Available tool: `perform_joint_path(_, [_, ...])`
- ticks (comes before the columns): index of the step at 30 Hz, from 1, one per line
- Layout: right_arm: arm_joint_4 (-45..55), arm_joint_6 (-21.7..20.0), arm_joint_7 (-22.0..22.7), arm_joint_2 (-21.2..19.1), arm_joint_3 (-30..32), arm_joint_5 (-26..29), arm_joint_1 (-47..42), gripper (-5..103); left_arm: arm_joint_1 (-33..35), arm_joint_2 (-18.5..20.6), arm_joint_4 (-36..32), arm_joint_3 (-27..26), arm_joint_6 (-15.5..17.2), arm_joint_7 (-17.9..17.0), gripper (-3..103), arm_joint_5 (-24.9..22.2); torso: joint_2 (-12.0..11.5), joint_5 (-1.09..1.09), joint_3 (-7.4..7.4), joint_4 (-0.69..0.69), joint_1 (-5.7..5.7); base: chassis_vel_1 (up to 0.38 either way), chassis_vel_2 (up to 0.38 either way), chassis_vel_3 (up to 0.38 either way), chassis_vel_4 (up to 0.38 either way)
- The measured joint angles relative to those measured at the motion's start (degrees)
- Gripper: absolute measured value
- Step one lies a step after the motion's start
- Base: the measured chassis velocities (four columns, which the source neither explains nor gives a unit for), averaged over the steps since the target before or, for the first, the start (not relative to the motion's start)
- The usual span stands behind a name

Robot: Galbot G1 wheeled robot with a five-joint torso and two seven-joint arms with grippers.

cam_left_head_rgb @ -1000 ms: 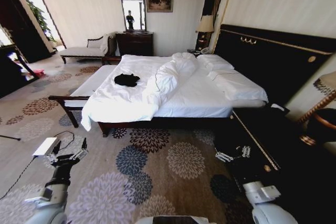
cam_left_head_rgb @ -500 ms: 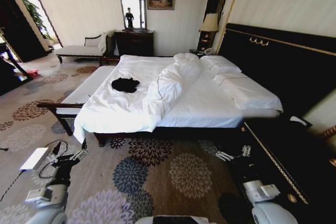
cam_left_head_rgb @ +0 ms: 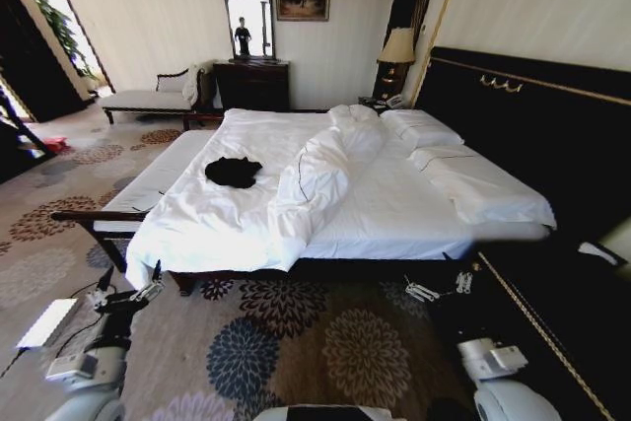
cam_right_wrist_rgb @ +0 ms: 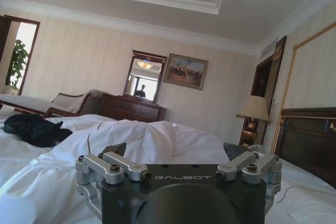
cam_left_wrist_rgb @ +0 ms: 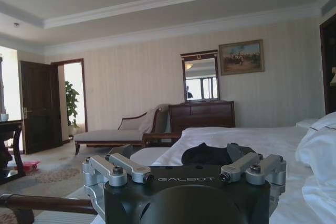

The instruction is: Fold the clothes on the bed.

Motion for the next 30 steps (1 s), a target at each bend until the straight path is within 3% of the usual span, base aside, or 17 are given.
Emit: perform_joint_path(30, [0.14,-0.07,0.0,0.05,0.15,-0.17,0.22,100,0.11,-0.11,-0.16,-0.05,-0.19,0.1,100,-0.24,0.0,0.0,0.0,-0.01,0.0,-0.22,0.213,0.213,-0.22])
